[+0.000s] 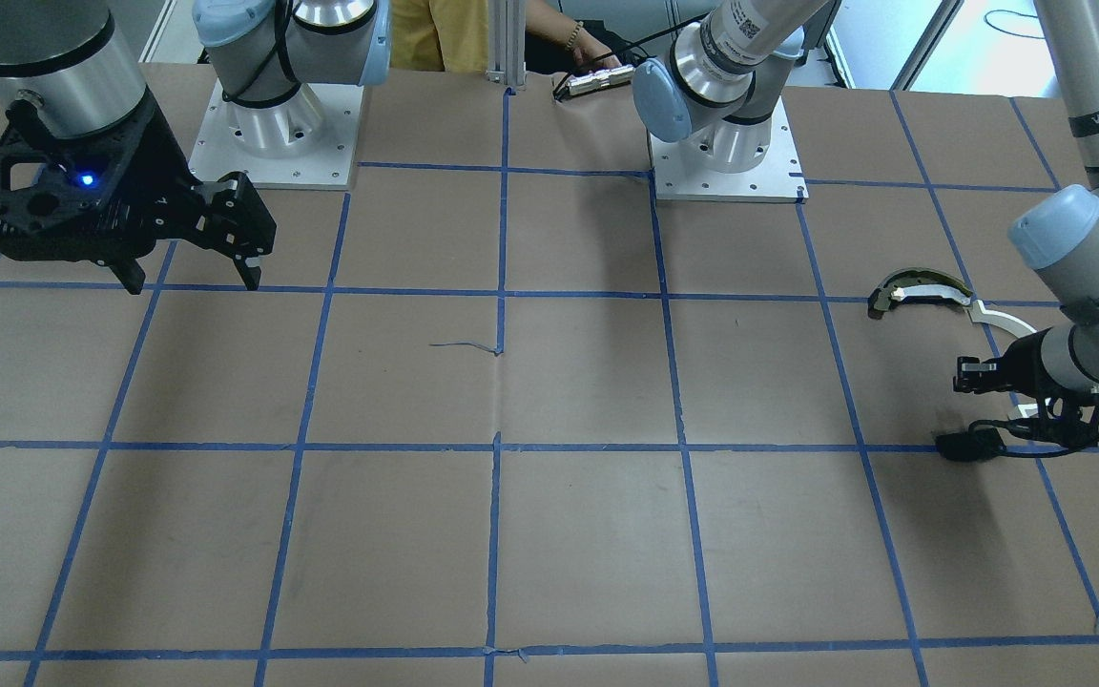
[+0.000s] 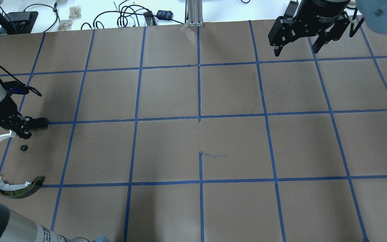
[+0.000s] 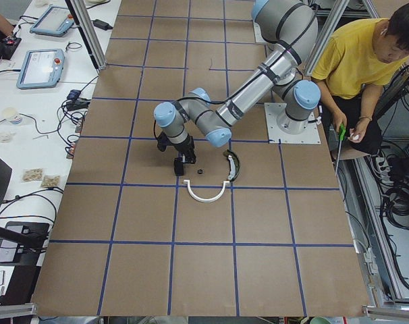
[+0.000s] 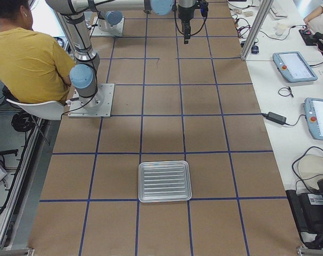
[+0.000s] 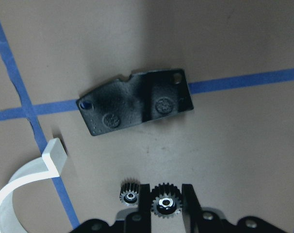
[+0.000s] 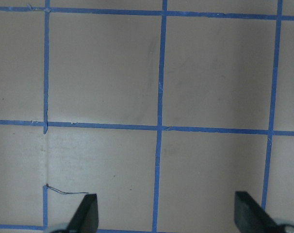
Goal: Place bearing gear from tray to pile
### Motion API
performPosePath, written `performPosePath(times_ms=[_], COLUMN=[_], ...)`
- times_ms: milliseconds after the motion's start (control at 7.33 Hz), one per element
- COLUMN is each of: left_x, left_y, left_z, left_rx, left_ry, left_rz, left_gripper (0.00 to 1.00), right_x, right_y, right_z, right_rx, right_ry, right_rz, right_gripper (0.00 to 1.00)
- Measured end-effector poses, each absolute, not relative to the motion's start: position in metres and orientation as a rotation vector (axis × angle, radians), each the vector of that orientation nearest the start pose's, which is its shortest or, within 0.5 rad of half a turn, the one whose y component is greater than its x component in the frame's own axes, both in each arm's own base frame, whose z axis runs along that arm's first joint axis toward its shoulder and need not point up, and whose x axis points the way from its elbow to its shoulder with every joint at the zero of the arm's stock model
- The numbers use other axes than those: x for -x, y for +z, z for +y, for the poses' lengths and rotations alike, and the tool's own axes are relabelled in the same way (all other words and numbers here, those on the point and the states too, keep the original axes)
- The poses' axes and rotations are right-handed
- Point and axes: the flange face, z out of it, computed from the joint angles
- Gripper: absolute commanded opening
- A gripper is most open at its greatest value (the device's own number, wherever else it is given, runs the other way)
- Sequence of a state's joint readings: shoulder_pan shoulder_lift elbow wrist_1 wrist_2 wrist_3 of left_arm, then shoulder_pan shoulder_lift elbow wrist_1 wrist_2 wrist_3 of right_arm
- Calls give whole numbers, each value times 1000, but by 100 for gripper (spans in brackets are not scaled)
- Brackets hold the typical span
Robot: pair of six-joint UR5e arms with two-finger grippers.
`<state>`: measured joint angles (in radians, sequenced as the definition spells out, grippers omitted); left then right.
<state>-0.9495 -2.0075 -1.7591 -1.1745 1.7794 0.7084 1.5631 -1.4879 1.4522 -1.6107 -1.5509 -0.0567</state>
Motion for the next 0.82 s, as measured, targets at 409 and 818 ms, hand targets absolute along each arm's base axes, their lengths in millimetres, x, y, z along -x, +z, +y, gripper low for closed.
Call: performPosePath(times_ms=[409,818], left_x=[-250,-249], left_y=[185,180], left_z=[-522,-518], left_rx=[-152,-157], left_ry=[516,537], left_rz=[3091,3095], left_gripper=[18,77], right_x=[-132,-132], right_y=[509,509], right_z=[-535,-534], right_rx=[77,76], right_ry=[-120,-121], right_rz=[3120,3121], right_gripper=[100,100])
